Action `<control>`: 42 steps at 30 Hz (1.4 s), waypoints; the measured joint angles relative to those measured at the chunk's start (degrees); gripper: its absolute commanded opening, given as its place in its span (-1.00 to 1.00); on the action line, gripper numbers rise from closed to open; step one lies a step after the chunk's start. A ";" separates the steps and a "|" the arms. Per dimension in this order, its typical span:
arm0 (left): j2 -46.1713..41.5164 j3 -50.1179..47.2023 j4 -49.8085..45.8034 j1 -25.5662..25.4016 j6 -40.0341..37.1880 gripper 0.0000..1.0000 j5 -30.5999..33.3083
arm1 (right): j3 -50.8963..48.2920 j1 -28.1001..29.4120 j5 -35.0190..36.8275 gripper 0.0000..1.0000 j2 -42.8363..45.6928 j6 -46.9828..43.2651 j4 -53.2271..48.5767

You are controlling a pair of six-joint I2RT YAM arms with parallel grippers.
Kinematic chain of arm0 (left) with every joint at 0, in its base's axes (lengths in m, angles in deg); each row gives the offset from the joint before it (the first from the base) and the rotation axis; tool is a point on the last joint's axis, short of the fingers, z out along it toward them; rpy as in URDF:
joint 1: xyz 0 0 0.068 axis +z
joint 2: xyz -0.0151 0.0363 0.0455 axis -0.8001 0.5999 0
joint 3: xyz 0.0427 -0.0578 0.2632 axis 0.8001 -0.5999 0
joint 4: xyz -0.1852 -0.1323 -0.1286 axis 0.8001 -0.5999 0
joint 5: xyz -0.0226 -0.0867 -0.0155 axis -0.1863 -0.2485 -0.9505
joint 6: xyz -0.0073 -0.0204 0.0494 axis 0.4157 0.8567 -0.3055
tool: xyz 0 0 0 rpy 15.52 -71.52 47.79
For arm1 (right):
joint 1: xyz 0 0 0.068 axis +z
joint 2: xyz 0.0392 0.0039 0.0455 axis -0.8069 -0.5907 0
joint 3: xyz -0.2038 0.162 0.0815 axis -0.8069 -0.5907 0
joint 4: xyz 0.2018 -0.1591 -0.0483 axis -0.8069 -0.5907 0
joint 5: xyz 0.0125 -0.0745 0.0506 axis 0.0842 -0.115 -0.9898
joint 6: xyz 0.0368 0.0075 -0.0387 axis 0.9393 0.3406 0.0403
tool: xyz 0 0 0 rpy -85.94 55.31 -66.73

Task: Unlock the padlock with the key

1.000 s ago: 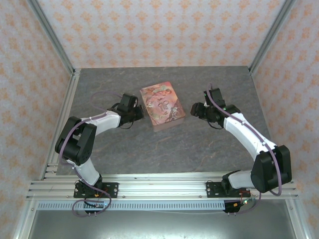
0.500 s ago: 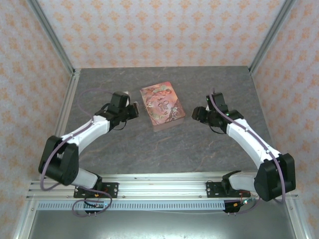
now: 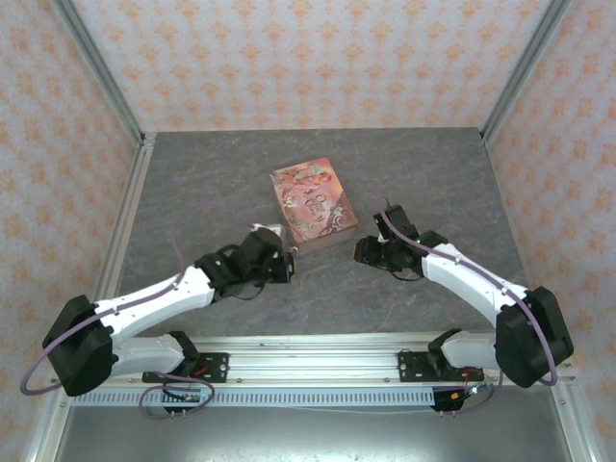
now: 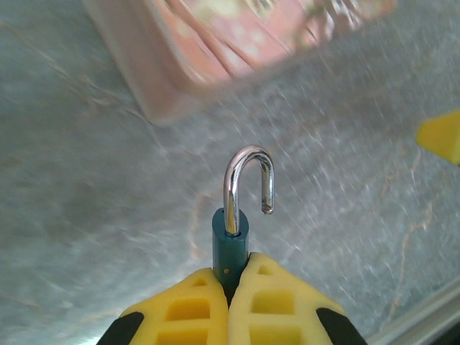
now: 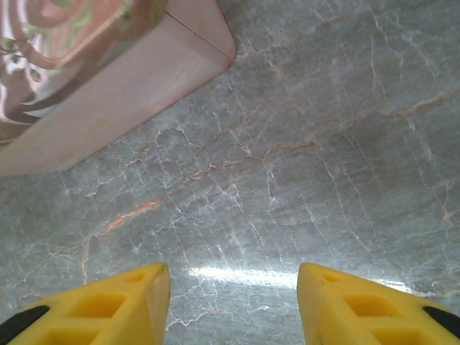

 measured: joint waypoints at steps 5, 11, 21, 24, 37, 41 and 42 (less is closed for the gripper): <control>9.51 1.09 6.99 -7.85 4.92 -1.00 4.61 | -0.31 0.00 0.02 0.02 -0.07 0.02 -0.02; 22.80 4.76 14.05 -10.43 9.01 -1.00 5.62 | -1.86 0.00 0.00 0.03 -0.17 0.04 -0.28; 26.88 8.28 13.25 -10.54 9.62 -0.26 9.03 | -2.25 0.00 1.79 0.12 0.48 -0.24 -2.03; 24.50 9.35 9.79 -10.54 8.02 -0.12 11.32 | -1.88 0.00 4.07 0.19 1.92 -1.05 -3.61; 2.89 17.20 -12.74 0.22 -8.57 0.70 21.00 | 6.99 -5.92 23.26 0.99 13.79 -8.79 -6.58; -5.84 16.98 -14.27 12.52 -18.16 1.00 21.11 | 6.16 -6.58 32.15 0.99 15.04 -13.73 -2.10; -7.54 16.44 -13.75 16.35 -20.26 1.00 19.89 | 5.29 -6.91 34.03 0.99 15.04 -15.10 0.11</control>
